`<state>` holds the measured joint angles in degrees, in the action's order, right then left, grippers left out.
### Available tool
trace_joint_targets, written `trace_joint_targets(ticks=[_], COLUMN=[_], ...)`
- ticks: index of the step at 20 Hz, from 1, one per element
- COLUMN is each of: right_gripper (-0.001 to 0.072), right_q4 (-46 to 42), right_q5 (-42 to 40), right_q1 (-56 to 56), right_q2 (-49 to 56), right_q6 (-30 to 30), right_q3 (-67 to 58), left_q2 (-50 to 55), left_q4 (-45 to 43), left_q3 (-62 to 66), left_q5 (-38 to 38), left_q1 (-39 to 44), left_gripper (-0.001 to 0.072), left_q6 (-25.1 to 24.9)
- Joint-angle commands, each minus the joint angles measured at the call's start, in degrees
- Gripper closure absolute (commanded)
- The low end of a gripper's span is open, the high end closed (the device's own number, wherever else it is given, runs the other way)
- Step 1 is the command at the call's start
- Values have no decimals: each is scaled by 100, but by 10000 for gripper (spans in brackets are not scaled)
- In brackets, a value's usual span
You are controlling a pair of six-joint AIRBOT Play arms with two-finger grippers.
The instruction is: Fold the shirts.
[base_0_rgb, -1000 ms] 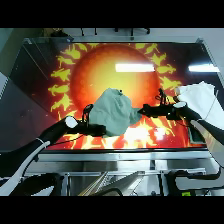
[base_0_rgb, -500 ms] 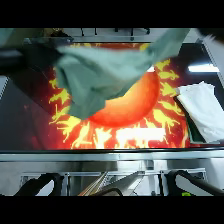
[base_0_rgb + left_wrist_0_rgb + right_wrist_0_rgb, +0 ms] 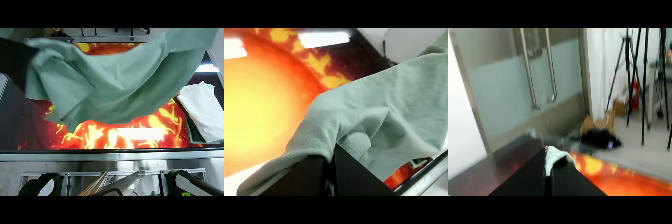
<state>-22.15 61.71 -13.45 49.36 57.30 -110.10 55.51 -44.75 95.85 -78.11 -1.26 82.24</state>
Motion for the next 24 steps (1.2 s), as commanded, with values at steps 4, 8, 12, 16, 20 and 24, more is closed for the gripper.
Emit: trace_joint_targets(ticks=[4, 8, 12, 16, 20, 24], right_gripper=[697, 696, 398, 388, 215, 216], right_q4=[-232, -229, 63, -490, -1904, -2004], right_q5=[-455, -1541, -1687, -1207, -177, 422], right_q1=[442, 876, 885, 627, 299, 446], right_q2=[1034, 2487, 3145, 2518, 1871, 1198], right_q6=[-170, -857, -955, -879, 533, 872], right_q3=[3128, 4288, 4024, 3908, 4063, 5368], left_q2=[1381, 3093, 4256, 4446, 3877, 2949], left_q4=[-15, -33, -33, -85, -284, -656], left_q3=[-2861, -2859, -1637, -667, -1456, -3624], left_q5=[1281, 2168, 1370, -302, -863, 87], left_q1=[-9, -39, -367, -848, -1012, -667], left_gripper=[693, 243, 12, 14, 14, 14], left_q6=[-1231, -1685, -1613, -1075, -826, -885])
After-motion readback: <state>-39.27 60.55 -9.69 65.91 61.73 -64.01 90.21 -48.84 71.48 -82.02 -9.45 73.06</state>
